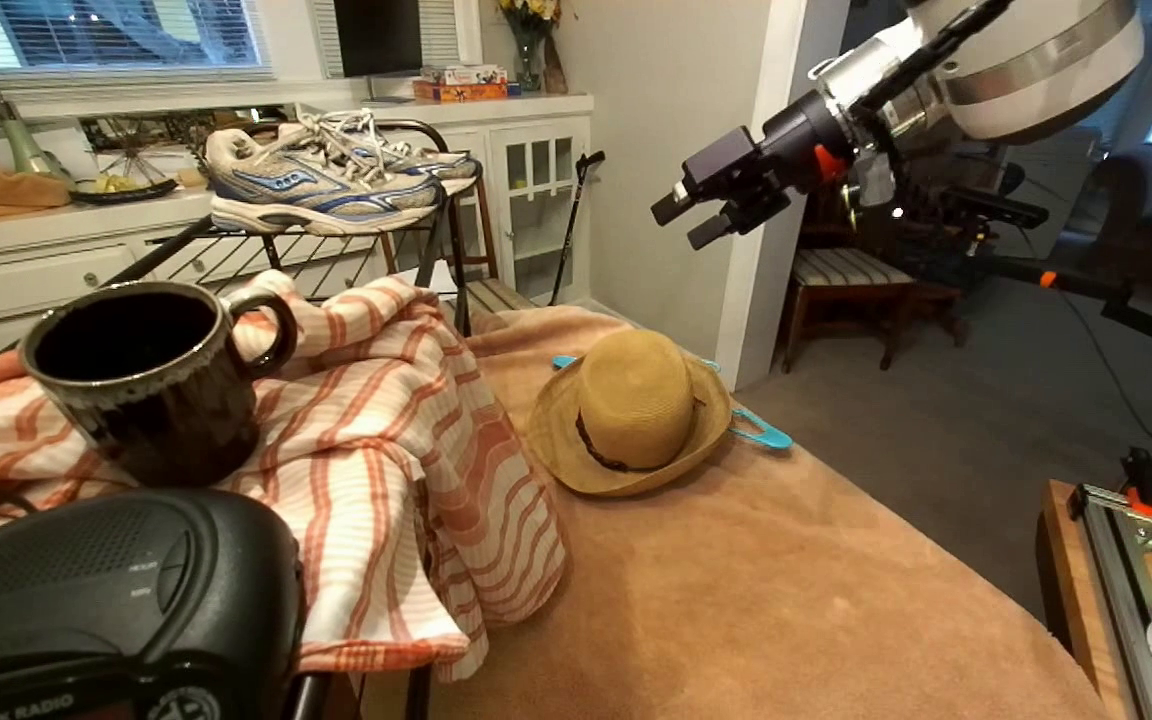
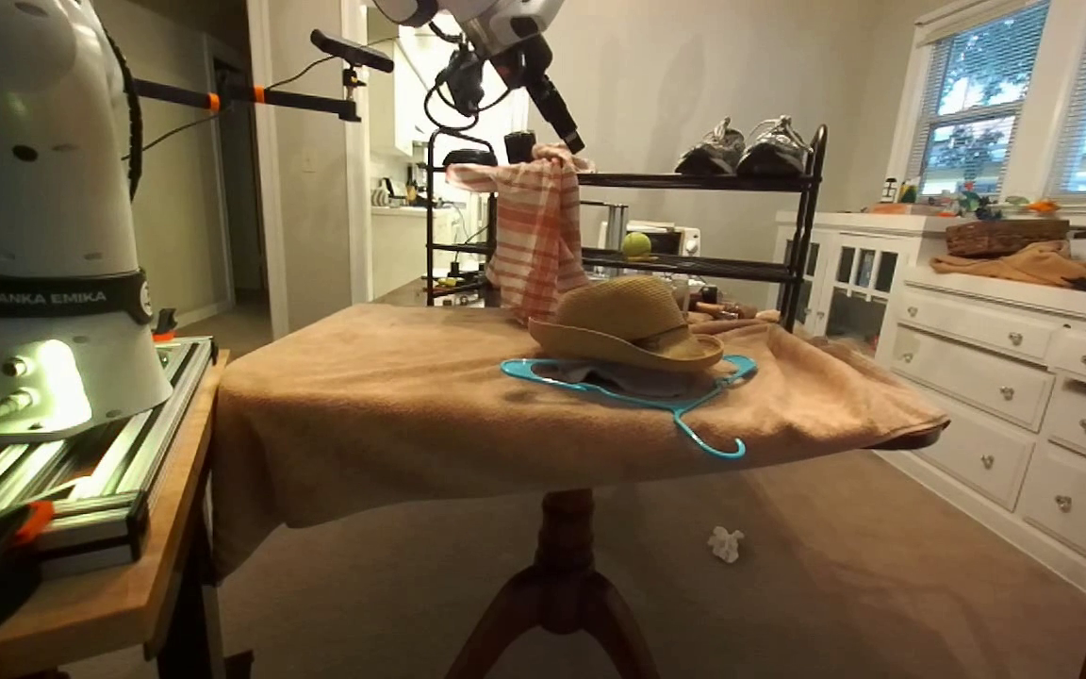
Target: Remove the hat, brown mug and tea towel from the shoe rack and put them on the table
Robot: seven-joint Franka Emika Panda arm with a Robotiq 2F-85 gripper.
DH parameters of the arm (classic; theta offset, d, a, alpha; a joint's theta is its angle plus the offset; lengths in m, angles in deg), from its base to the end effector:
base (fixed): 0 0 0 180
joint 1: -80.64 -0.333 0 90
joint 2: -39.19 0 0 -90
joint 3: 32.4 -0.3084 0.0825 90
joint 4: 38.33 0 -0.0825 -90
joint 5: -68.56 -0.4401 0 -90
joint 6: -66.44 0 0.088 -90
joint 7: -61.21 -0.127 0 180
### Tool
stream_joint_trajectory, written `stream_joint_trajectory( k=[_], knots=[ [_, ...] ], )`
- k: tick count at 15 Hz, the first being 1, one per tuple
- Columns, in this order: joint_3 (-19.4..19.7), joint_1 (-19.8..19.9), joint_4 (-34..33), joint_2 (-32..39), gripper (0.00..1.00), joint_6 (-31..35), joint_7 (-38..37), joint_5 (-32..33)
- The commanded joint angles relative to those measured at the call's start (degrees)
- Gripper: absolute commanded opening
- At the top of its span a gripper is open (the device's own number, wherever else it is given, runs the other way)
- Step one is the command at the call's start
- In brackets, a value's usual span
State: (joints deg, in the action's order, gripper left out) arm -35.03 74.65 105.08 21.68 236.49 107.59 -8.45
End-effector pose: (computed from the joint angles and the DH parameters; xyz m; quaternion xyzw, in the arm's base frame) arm 0.5165 0.0142 0.3909 -0.8880 0.1315 -0.3870 0.2108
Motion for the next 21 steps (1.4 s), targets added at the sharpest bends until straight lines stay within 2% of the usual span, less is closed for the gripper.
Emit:
stream_joint_trajectory(
  k=[1, 3, 6, 7, 12, 16, 21],
  knots=[
    [-1.6, 1.9, 2.9, -8.1, 1.00, -7.9, -9.5, 15.8],
    [-0.6, 1.8, 0.6, -11.1, 1.00, -15.6, -8.4, 19.5],
    [2.6, -0.8, -3.3, -13.3, 1.00, -24.9, -2.9, 19.0],
    [4.6, -3.0, -4.2, -13.4, 1.00, -27.1, -1.6, 19.5],
    [6.9, -5.4, -6.7, -12.2, 1.00, -39.2, 9.8, 17.6],
    [5.7, -5.4, -6.7, -10.6, 1.00, -46.8, 18.6, 18.6],
    [0.6, -5.8, -6.4, -8.8, 1.00, -46.7, 30.3, 19.3]
  ],
)
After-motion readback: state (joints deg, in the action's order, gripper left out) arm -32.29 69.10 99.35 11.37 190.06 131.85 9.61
